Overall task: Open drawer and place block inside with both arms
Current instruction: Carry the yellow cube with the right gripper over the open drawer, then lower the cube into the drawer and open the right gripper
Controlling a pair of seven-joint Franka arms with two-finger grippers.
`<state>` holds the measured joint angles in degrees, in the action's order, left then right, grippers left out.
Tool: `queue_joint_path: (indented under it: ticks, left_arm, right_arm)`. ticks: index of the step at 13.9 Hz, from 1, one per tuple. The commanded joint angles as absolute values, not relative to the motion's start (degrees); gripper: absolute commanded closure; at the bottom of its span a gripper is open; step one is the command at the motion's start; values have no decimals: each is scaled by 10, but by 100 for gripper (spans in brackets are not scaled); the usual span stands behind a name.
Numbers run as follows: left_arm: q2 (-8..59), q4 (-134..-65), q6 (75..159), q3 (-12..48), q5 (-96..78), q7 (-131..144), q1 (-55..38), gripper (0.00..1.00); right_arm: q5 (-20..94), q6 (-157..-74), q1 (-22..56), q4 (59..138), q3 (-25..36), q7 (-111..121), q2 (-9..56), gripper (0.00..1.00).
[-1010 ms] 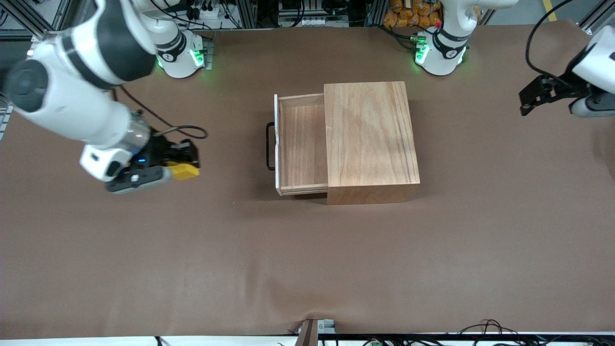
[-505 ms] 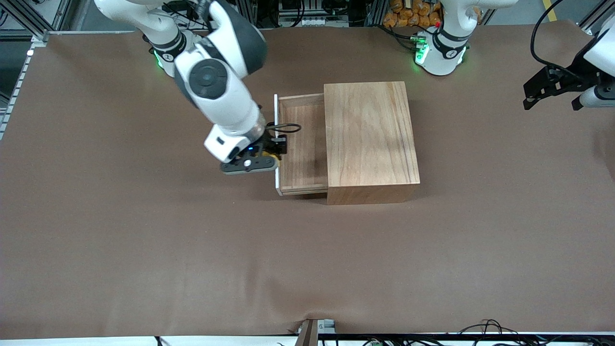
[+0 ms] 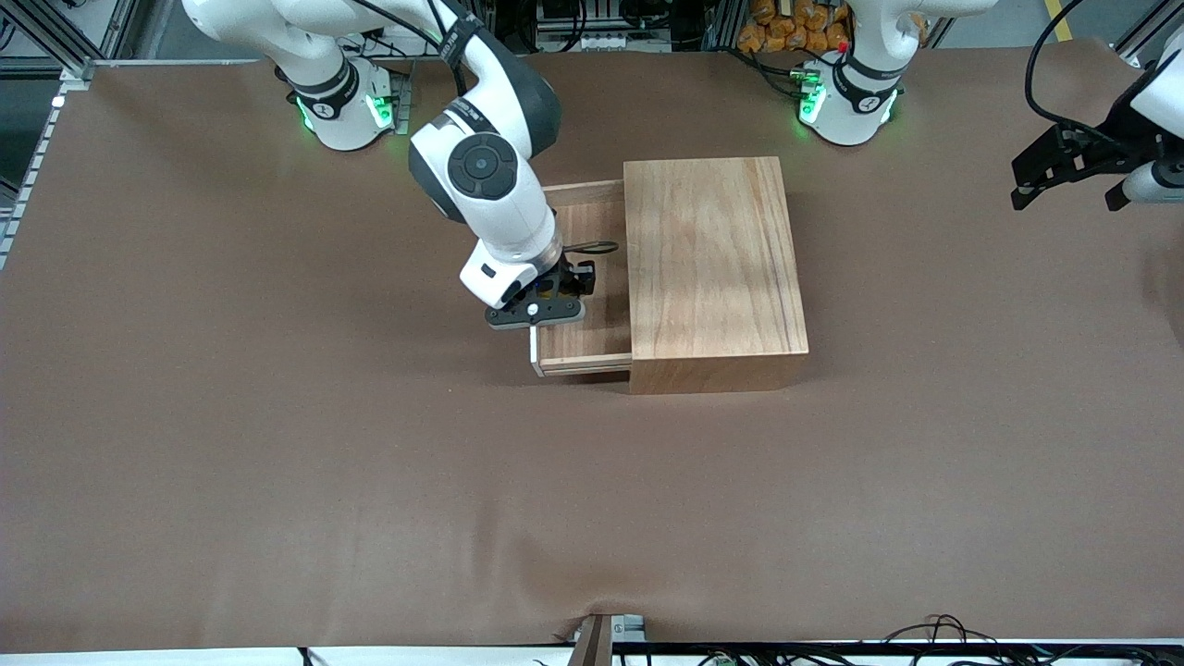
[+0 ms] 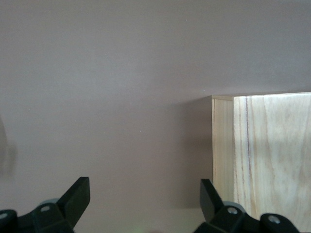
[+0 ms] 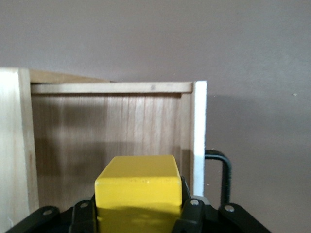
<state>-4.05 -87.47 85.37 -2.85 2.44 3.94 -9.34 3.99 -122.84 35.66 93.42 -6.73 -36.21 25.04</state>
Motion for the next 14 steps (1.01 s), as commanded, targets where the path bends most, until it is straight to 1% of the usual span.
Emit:
queue_joint_path:
  ticks: [1, 4, 5, 6, 7, 9, 11, 14]
  left_arm:
    - [-45, -870, 843, -29, 23, 33, -75, 0]
    - [-44, -874, 849, -21, 16, 33, -48, 0]
    - [-43, -875, 849, -7, 15, 33, -34, 0]
    - [-43, -876, 848, 6, 15, 33, -20, 0]
    - [-42, -876, 849, 28, 16, 34, -3, 0]
    - [-42, -879, 848, 74, 16, 34, 45, 0]
    - [-43, -879, 847, 76, 16, 34, 48, 0]
    - [-45, -879, 843, 76, 16, 34, 48, 0]
  right_arm:
    - [29, -1237, 376, 935, -62, -385, 262, 88]
    - [28, -1248, 395, 935, -61, -393, 278, 88]
    - [28, -1249, 395, 934, -61, -397, 280, 81]
    - [28, -1249, 397, 934, -60, -399, 281, 48]
    - [28, -1249, 397, 934, -59, -400, 281, 0]
    - [27, -1248, 395, 932, -57, -403, 278, 0]
    - [27, -1244, 388, 930, -56, -402, 268, 0]
    - [26, -1228, 387, 930, -29, -401, 234, 0]
